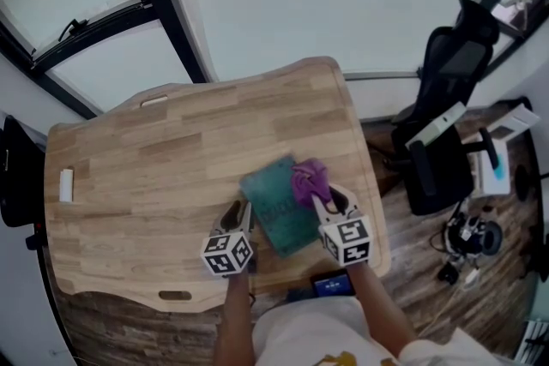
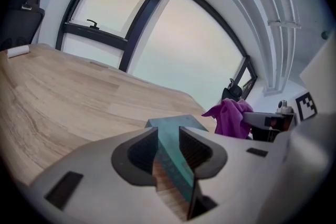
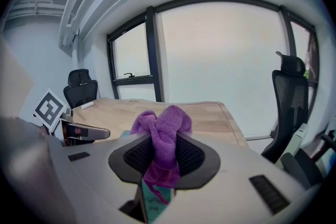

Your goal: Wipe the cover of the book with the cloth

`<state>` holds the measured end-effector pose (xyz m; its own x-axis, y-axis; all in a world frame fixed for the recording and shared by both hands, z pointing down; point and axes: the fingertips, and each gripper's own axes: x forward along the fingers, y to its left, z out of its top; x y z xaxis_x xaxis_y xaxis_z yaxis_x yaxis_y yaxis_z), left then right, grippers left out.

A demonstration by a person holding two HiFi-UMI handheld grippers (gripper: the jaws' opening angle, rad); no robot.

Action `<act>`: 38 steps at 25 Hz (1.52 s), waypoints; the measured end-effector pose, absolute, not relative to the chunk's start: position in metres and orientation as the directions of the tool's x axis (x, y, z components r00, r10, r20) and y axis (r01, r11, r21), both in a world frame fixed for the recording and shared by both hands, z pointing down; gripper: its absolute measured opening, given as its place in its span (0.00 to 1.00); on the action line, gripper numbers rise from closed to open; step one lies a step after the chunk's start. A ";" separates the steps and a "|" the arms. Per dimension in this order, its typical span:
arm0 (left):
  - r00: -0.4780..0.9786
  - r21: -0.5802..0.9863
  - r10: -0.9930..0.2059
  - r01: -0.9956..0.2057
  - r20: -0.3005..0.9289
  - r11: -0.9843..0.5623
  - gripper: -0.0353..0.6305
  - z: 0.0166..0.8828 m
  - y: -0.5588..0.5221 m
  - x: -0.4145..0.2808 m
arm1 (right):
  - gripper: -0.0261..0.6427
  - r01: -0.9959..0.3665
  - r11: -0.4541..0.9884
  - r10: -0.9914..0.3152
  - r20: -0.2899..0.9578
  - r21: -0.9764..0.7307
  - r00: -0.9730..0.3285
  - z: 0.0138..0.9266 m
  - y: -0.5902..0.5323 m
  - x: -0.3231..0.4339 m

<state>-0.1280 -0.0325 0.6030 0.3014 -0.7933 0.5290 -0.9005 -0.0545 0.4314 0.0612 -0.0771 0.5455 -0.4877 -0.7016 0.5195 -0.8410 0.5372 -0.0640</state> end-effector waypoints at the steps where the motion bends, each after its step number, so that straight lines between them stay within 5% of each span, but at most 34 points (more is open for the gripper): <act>1: 0.305 0.435 -0.788 -0.899 0.535 -0.053 0.21 0.605 -0.034 -0.128 | 0.19 -0.841 0.537 -0.699 0.525 -0.064 -0.486 0.546 -0.079 0.061; 38: 0.433 0.529 -0.670 -0.846 0.603 -0.070 0.25 0.641 -0.053 -0.113 | 0.19 -0.802 0.591 -0.619 0.586 -0.091 -0.523 0.590 -0.131 0.033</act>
<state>-0.1128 -0.0528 0.6408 0.4332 -0.6697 0.6032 -0.8456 -0.0703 0.5292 0.0333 -0.1305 0.5904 -0.5226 -0.6188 0.5864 -0.8017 0.5907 -0.0912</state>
